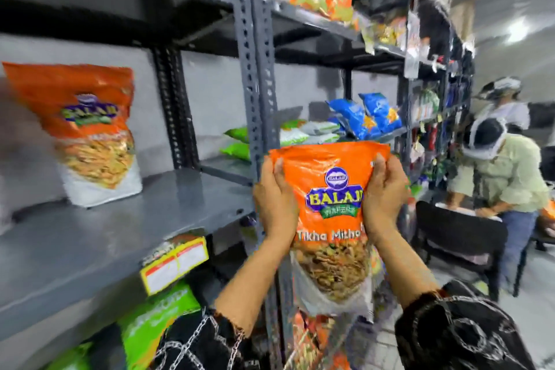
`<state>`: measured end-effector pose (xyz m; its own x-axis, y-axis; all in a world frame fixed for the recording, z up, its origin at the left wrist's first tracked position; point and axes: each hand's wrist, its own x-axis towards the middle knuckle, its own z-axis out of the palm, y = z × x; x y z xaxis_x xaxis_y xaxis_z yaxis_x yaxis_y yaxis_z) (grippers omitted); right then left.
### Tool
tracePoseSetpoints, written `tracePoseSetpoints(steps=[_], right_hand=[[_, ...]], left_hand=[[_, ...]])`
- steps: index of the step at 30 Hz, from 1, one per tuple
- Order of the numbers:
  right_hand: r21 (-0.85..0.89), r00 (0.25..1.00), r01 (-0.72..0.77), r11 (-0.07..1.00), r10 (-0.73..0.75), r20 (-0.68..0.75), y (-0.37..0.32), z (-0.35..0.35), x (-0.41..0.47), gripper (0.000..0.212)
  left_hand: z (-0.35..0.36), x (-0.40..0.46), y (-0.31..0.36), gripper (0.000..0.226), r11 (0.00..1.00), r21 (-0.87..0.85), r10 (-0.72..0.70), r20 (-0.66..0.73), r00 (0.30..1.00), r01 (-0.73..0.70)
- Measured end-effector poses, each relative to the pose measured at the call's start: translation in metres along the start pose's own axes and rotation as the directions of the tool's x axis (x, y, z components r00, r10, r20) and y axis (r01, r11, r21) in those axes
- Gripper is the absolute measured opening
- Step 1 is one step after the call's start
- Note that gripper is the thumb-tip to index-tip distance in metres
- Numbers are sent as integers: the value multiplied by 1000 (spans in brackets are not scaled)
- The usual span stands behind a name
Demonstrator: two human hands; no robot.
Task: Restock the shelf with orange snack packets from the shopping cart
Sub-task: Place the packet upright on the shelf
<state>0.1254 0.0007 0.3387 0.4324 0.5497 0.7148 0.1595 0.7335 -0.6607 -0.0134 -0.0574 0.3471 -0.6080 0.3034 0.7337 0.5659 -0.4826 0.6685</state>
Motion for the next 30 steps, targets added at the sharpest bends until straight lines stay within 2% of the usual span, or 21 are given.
tracePoseSetpoints(steps=[4,6,9,12,15,18,22,26,30], right_hand=[[145,995,92,985,-95,8,-79,43,7,30],[220,994,89,972,-99,36,-110,68,7,35],[331,991,78,940,-110,80,-158,110,-5,33],[449,985,32,893,-104,136,-207,155,-26,30],[497,972,-38,867,-82,218,-246,203,-53,28],[515,933,-86,853,-112,341,-276,249,-86,26],[441,819,-170,881,-123,561,-305,302,-126,25],[426,714,-295,855,-99,693,-334,332,-160,28],[354,651,-344,870,-51,757,-353,344,-187,26]], left_hand=[[-61,56,48,34,984,7,177,-108,978,-177],[-91,82,64,31,965,77,261,-184,948,-251],[-143,119,82,29,933,194,348,-259,901,-304],[-198,150,94,27,896,298,407,-264,874,-328],[-252,180,96,28,829,454,482,-284,829,-327],[-309,203,91,31,760,593,518,-307,798,-266],[-384,228,71,32,703,702,442,-307,843,-114],[-443,239,63,33,586,810,400,-303,865,13],[-472,244,58,33,555,828,363,-330,871,82]])
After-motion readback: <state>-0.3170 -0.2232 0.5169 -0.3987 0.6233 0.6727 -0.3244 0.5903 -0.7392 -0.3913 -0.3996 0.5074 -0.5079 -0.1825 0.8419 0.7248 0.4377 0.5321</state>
